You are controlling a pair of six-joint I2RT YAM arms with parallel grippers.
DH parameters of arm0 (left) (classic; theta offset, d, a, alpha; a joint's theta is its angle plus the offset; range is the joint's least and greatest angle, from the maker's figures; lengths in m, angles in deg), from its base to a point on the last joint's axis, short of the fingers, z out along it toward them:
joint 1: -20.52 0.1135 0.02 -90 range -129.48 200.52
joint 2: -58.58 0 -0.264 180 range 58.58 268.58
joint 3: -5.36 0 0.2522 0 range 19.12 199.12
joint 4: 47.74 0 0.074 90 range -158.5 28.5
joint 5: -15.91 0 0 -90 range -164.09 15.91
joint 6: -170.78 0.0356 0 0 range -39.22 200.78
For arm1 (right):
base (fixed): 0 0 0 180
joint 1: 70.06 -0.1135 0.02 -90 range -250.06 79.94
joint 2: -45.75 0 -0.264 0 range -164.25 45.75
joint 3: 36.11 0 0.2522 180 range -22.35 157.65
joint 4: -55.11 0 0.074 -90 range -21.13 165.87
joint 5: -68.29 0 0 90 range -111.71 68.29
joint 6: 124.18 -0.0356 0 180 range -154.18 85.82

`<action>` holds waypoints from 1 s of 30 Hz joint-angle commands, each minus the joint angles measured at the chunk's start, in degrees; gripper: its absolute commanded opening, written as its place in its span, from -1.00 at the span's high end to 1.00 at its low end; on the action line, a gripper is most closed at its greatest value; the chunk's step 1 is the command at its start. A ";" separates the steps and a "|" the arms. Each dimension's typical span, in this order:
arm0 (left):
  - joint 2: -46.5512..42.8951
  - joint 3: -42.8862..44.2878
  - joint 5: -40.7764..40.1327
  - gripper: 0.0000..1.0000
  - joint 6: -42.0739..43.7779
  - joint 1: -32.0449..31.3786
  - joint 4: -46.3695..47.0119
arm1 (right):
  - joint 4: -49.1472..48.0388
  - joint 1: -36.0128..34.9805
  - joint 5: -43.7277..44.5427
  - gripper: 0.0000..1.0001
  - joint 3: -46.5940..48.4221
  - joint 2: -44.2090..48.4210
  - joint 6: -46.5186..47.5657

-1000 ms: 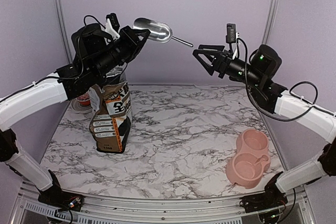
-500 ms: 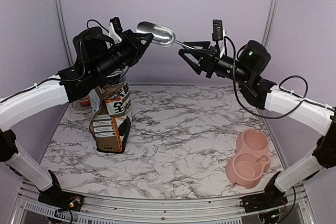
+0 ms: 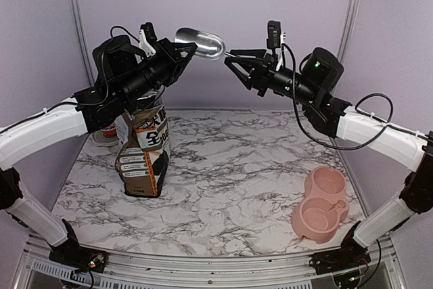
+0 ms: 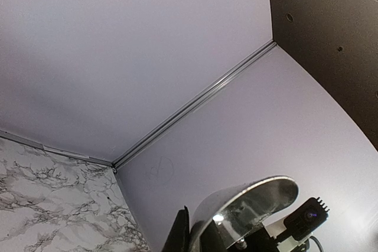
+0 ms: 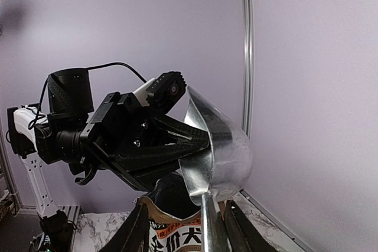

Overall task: Serve the pet food
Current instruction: Pass from the left arm to the right

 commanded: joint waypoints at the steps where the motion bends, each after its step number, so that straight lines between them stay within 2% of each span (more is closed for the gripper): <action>1: -1.50 -0.10 0.74 1.00 0.05 -0.07 3.01 | 0.61 -0.60 0.88 0.22 2.52 -0.60 1.14; 13: -0.76 0.11 0.68 1.00 0.29 -0.07 3.10 | -0.21 -0.73 0.32 0.41 3.64 -1.87 1.18; 19: -0.49 0.21 0.78 1.00 0.38 -0.07 3.10 | -0.30 -0.75 0.61 0.38 4.04 -2.05 1.22; 24: -0.24 0.40 1.16 1.00 0.37 -0.07 3.10 | 0.30 -0.75 0.74 0.23 4.75 -2.47 1.04; 28: -0.22 0.34 1.18 1.00 0.46 -0.08 3.10 | 0.54 -0.75 0.69 0.24 5.17 -2.80 0.90; 30: -0.36 0.32 1.10 1.00 0.47 -0.07 3.10 | 0.74 -0.75 0.85 0.30 5.25 -2.93 0.88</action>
